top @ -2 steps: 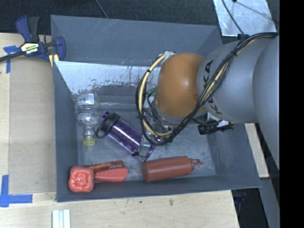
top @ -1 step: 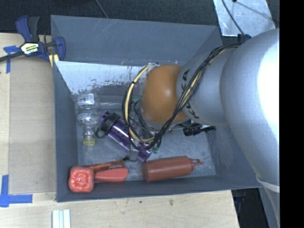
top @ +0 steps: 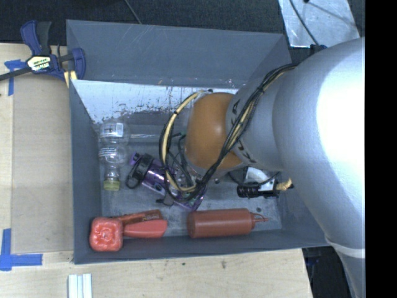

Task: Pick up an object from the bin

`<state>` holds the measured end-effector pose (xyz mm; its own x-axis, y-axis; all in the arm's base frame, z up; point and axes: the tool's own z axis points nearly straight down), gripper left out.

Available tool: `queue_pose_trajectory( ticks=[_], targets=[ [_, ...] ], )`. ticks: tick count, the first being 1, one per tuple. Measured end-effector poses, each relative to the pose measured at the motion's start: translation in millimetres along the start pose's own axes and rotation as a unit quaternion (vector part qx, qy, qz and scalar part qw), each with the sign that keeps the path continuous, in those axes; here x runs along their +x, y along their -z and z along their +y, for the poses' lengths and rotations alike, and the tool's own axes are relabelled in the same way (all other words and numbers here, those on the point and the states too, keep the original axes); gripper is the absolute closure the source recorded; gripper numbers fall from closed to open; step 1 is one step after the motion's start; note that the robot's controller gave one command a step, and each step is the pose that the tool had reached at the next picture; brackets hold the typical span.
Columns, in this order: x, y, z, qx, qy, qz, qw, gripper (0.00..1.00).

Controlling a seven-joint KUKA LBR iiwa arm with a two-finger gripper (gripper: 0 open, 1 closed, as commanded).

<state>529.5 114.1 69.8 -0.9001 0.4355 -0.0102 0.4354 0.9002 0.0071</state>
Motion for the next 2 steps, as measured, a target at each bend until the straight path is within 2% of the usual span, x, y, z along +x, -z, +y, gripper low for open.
queue_pose_trajectory(
  ticks=[2],
  targets=[
    [1.3, 5.6, -1.6, 0.002, -0.003, 0.0015, 1.0000, 1.00]
  ],
)
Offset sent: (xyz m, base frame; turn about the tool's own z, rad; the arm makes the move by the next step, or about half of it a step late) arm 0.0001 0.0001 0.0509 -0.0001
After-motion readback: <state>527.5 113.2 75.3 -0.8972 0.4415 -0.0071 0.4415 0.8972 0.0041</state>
